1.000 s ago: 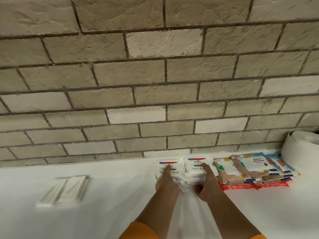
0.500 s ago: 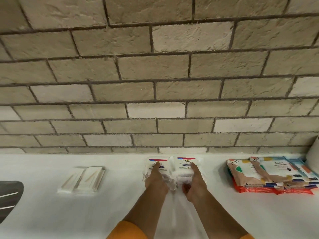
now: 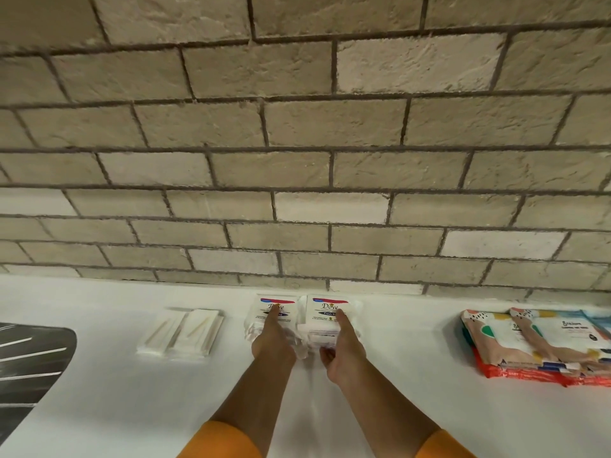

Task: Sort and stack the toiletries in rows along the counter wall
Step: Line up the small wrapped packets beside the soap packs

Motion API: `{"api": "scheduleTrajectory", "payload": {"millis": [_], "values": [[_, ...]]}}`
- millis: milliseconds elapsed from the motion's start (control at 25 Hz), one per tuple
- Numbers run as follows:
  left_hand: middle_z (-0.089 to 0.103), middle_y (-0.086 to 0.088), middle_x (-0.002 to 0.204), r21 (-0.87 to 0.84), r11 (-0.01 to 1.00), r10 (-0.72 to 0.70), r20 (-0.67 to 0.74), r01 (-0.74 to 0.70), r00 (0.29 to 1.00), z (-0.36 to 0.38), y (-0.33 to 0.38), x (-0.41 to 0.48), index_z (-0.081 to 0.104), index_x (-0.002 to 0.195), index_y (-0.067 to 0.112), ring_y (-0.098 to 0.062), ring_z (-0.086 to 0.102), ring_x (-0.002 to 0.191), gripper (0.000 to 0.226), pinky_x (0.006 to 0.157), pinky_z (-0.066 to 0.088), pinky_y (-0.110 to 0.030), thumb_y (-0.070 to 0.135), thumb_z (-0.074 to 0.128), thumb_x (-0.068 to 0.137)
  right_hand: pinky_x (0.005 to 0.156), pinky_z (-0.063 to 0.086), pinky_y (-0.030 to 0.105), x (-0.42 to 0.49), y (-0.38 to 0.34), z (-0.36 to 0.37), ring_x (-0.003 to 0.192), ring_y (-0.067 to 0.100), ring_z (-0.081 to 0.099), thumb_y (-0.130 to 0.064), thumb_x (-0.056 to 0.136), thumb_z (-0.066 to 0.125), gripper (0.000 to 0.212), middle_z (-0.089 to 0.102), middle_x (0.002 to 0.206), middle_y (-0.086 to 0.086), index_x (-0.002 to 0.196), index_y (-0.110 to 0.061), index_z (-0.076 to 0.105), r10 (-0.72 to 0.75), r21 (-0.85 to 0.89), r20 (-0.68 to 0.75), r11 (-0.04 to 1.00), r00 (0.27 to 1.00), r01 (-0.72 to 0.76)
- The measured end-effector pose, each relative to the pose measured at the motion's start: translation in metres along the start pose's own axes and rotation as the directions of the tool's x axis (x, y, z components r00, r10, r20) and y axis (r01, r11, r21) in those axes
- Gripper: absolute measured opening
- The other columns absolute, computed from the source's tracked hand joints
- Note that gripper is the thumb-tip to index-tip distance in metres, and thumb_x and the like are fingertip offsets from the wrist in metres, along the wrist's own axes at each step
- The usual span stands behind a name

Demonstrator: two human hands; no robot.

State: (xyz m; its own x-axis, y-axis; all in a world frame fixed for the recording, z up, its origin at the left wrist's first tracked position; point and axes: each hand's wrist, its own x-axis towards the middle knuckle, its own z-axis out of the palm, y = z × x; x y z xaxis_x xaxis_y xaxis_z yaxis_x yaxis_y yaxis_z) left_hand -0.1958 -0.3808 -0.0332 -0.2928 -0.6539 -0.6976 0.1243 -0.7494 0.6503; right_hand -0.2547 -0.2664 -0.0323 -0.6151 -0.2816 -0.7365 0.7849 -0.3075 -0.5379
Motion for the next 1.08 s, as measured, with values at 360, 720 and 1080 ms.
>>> {"api": "scheduleTrajectory", "payload": {"millis": [360, 720, 1080], "values": [[0.071, -0.006, 0.124, -0.031, 0.999, -0.038, 0.027, 0.039, 0.999, -0.012, 0.018, -0.003, 0.059, 0.096, 0.018, -0.015, 0.07, 0.095, 0.043, 0.087, 0.057, -0.033, 0.043, 0.085, 0.072, 0.072, 0.06, 0.034, -0.003, 0.007, 0.015, 0.095, 0.029, 0.073, -0.046, 0.075, 0.086, 0.054, 0.077, 0.108, 0.013, 0.115, -0.014, 0.069, 0.075, -0.086, 0.079, 0.994, 0.994, -0.068], [0.067, -0.008, 0.123, -0.045, 0.999, 0.008, 0.175, 0.0, 0.985, -0.028, -0.004, -0.037, 0.059, 0.128, 0.015, -0.026, 0.065, 0.098, 0.063, 0.077, 0.053, -0.034, 0.053, 0.075, 0.08, 0.083, 0.051, 0.038, -0.051, -0.007, -0.027, 0.087, 0.027, 0.06, -0.085, 0.074, 0.059, 0.083, 0.07, 0.101, 0.013, 0.109, -0.011, 0.073, 0.175, -0.255, 0.189, 0.959, 0.966, -0.124], [0.054, -0.008, 0.084, 0.053, 0.99, -0.136, 0.115, 0.131, 0.984, 0.006, -0.128, -0.135, 0.053, 0.108, 0.015, -0.025, 0.054, 0.073, 0.033, 0.071, 0.047, -0.033, 0.033, 0.067, 0.085, 0.076, 0.051, 0.041, -0.079, -0.056, -0.14, 0.079, 0.029, 0.056, -0.064, 0.081, 0.07, 0.06, 0.058, 0.095, 0.012, 0.098, -0.008, 0.057, -0.077, -0.156, -0.113, 0.986, 0.991, 0.059]]}}
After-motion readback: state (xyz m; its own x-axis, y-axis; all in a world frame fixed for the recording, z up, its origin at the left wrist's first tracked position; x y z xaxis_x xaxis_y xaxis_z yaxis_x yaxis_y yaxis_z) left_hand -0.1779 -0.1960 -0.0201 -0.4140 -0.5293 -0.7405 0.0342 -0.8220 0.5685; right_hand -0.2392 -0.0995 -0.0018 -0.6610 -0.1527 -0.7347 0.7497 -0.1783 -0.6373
